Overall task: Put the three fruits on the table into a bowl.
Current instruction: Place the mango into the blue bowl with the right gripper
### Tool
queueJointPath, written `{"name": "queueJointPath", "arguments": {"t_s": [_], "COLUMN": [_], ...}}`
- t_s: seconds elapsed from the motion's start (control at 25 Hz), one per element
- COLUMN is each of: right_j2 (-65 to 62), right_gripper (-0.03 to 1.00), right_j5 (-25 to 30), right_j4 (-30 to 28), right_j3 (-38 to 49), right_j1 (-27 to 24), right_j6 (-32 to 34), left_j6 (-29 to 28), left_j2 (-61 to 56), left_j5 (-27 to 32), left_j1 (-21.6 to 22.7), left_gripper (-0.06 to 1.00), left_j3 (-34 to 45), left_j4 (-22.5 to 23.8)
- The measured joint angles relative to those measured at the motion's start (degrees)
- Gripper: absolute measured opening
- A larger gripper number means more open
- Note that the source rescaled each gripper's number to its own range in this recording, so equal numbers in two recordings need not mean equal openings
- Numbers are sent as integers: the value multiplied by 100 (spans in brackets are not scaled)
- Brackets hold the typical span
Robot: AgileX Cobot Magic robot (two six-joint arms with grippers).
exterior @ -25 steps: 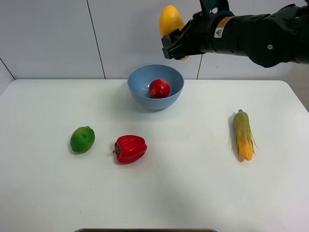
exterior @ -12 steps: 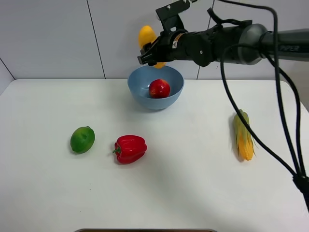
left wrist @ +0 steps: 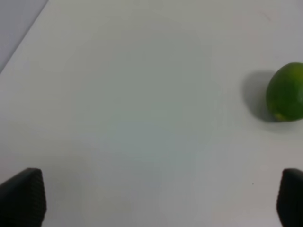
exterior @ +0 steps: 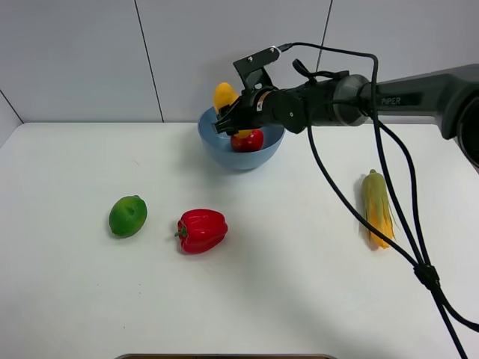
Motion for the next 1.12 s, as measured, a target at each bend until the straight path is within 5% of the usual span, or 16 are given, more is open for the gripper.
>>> {"name": "queueJointPath", "arguments": {"t_s": [0.84,0.92,1.12], "right_j2": [243,243,224], "right_gripper": [0,15,85], "right_j5": [-256,-263,-337], "right_j4": [14,14,14], "right_j3": [0,0,0], "right_j1": [0,0,0], "right_j6": [-20,-20,-20], "left_j6": [0,0,0], "left_j2": [0,0,0], "left_j5": [0,0,0], "left_j1": [0,0,0], "left_gripper": [100,100,100], "left_j3": [0,0,0], "left_j4": [0,5,5]}}
